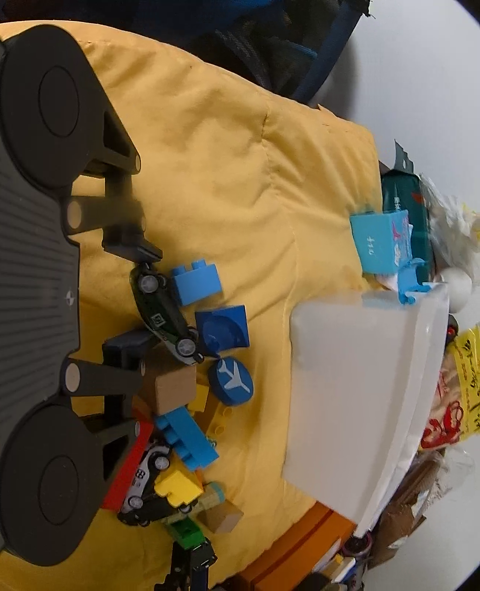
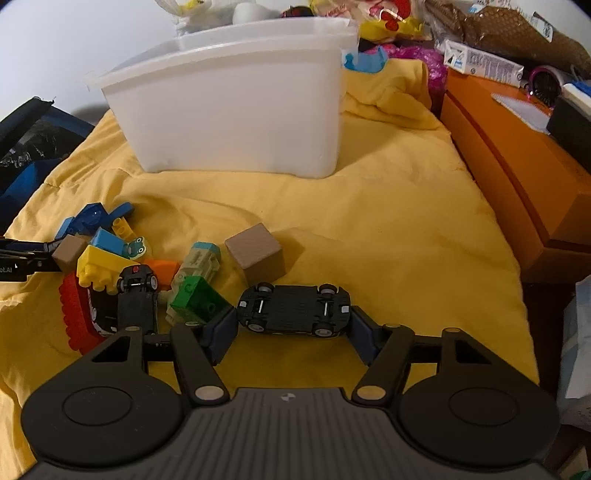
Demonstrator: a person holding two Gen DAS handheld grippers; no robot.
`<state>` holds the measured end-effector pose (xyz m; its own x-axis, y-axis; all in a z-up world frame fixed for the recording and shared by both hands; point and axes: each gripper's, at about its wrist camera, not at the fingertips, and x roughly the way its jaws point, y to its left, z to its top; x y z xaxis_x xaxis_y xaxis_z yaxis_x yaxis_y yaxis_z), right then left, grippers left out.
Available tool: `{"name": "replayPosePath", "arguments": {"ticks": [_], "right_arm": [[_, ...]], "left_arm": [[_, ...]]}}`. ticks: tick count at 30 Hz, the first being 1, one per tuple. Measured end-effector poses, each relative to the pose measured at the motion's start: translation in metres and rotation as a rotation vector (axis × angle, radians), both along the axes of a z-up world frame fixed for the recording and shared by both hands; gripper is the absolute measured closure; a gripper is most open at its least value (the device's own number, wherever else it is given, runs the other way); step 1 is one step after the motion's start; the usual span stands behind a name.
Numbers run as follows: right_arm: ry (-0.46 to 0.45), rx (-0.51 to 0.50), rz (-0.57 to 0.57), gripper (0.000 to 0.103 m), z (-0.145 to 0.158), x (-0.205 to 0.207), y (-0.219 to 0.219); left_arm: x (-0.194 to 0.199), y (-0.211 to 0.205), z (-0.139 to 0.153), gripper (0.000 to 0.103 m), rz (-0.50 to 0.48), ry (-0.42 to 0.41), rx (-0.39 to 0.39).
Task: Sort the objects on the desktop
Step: 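Grasp the green toy car with the left tool while the right grasps the black toy car, then carry both toy cars over the white bin and open both tools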
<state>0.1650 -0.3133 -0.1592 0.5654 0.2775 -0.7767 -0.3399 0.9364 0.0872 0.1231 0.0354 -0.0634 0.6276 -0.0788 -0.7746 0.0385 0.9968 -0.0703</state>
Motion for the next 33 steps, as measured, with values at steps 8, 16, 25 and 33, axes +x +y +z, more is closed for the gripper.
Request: {"name": "replayPosePath", "arguments": {"ticks": [8, 16, 25, 33], "right_arm": [[-0.019, 0.040, -0.008, 0.035, 0.011, -0.010, -0.013], [0.001, 0.031, -0.004, 0.035, 0.005, -0.018, -0.016], [0.015, 0.005, 0.014, 0.023, 0.002, -0.023, -0.017], [-0.095, -0.044, 0.190, 0.019, 0.016, -0.031, -0.024]], "left_arm": [[-0.018, -0.001, 0.014, 0.060, -0.066, -0.052, -0.062], [-0.007, -0.007, 0.004, 0.052, -0.078, -0.045, -0.021], [-0.003, -0.015, -0.001, 0.082, -0.110, -0.013, -0.019], [-0.014, -0.013, 0.008, 0.082, -0.108, -0.031, -0.043]]}}
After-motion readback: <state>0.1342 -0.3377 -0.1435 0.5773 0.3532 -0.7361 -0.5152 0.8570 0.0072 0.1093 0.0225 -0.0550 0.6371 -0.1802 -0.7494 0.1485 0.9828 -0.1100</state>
